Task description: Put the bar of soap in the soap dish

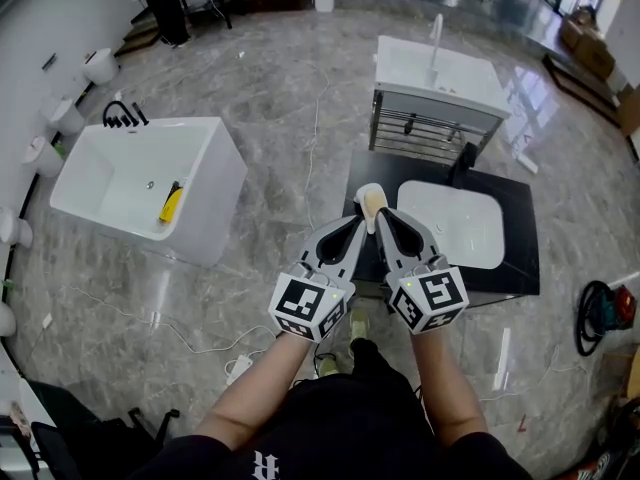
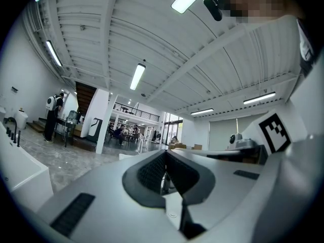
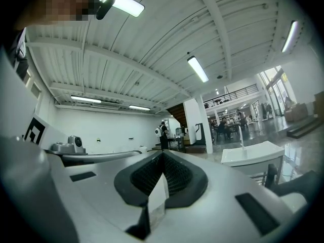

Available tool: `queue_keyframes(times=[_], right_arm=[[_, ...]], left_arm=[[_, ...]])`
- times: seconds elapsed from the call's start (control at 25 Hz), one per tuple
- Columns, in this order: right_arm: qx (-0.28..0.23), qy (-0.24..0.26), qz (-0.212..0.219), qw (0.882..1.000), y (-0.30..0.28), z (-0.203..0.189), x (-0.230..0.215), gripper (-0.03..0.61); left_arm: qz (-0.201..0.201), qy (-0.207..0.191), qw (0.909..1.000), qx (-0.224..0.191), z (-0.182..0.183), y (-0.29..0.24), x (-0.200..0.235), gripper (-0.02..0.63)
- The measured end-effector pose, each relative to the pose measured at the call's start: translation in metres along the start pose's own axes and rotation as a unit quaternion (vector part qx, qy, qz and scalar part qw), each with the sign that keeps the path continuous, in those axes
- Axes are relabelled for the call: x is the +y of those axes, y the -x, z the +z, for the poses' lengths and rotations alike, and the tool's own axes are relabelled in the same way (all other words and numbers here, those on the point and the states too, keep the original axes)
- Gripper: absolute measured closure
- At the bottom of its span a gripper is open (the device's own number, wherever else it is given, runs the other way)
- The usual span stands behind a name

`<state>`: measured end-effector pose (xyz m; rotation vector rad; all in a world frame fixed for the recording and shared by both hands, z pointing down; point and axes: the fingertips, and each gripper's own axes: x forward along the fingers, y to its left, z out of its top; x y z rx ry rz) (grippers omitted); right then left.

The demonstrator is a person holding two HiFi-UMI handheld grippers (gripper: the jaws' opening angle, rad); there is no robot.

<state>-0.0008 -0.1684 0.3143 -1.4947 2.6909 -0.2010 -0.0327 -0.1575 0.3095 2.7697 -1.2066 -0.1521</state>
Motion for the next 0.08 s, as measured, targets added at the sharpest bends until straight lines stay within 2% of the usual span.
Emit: queue_keyframes(times=[0.08], right_arm=[[-0.003, 0.003, 0.002, 1.000, 0.0006, 0.0037, 0.0065, 0.571]], left_arm=[[0.001, -0.001, 1.0000, -0.001, 0.0031, 0.0057, 0.0001, 0.606]])
